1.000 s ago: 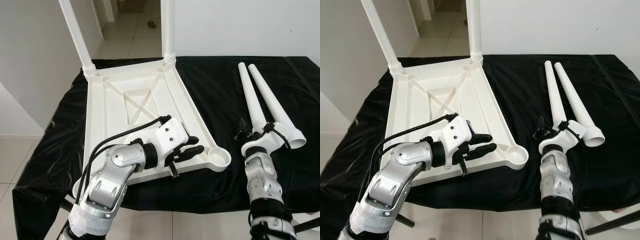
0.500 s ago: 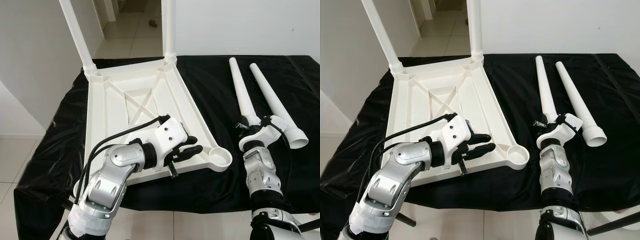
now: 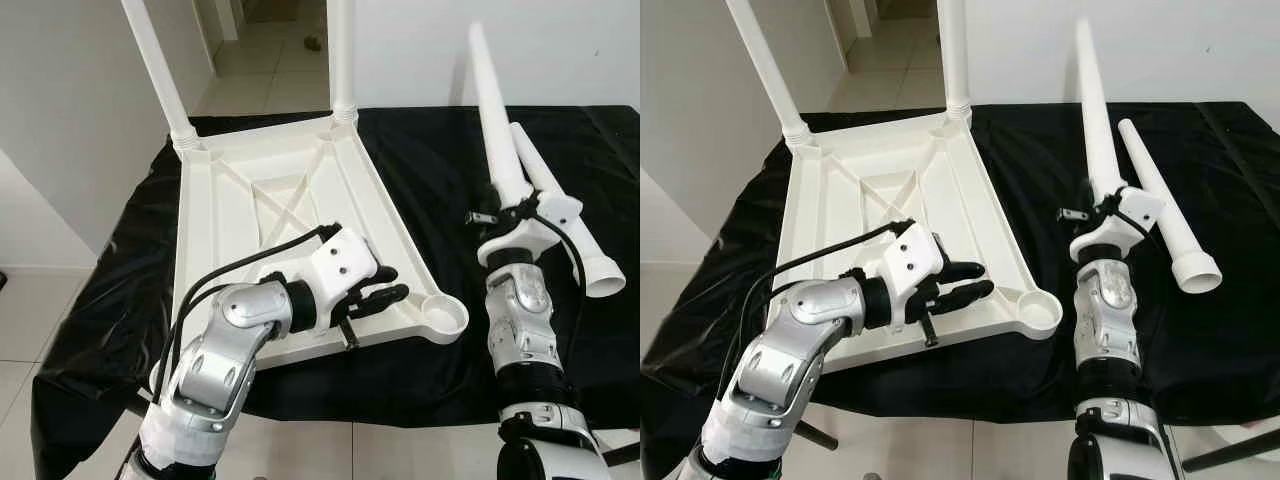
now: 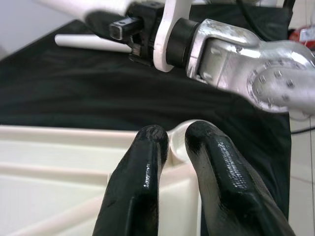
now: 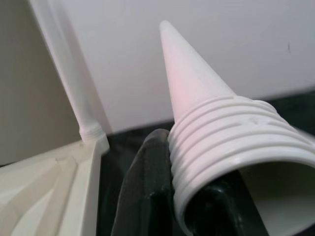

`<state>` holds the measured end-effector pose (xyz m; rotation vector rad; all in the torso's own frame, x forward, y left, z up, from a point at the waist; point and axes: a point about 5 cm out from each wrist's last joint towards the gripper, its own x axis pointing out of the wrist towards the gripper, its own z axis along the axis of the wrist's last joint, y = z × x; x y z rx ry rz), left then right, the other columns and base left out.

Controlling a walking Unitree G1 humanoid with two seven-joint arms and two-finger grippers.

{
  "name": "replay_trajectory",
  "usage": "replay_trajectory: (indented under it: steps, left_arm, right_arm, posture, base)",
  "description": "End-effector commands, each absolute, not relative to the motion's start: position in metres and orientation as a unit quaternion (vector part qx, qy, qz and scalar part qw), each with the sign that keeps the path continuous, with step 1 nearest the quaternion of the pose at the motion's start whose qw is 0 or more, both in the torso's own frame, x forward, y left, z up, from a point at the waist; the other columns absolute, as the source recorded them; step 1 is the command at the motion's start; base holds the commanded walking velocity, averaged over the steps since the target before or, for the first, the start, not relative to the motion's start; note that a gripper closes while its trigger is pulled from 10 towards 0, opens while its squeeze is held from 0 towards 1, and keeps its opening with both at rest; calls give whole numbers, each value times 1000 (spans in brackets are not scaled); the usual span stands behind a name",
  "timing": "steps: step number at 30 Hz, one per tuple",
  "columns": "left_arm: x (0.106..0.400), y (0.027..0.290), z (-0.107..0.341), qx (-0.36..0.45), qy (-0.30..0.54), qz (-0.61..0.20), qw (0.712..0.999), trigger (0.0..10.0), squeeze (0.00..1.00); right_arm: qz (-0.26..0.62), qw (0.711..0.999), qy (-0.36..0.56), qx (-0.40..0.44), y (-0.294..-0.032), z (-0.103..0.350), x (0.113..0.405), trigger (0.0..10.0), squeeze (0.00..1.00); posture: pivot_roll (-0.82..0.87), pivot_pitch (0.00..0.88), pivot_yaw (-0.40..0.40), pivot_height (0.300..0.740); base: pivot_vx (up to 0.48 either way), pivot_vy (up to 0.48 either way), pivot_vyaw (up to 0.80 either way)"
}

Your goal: Building children table

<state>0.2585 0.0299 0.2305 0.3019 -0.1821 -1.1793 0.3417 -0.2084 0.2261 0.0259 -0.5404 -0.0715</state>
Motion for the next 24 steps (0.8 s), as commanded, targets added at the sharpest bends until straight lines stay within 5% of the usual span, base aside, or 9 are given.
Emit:
replay_trajectory:
  steps: [1,13,14,24]
  left_arm:
    - [268,33,231,135,-95,-487,858,10000,0]
    - [280,28,248,35,-101,-520,847,10000,0]
    - [283,30,251,16,-97,-530,842,10000,1000]
    - [301,37,264,-48,-87,-546,832,10000,1000]
  right_arm:
    - [-18,948,-317,-18,-194,243,335,10000,0]
    - [-1,929,-364,-65,-177,252,315,10000,0]
    - [5,926,-369,-78,-174,252,310,10000,0]
    - [37,915,-380,-131,-162,254,294,10000,0]
  posture:
    - [40,111,115,740]
    - [23,105,98,740]
    - [8,101,91,740]
    - [-24,98,75,740]
  base:
    - [0,0,0]
    - [0,0,0]
    - [0,0,0]
    - [0,0,0]
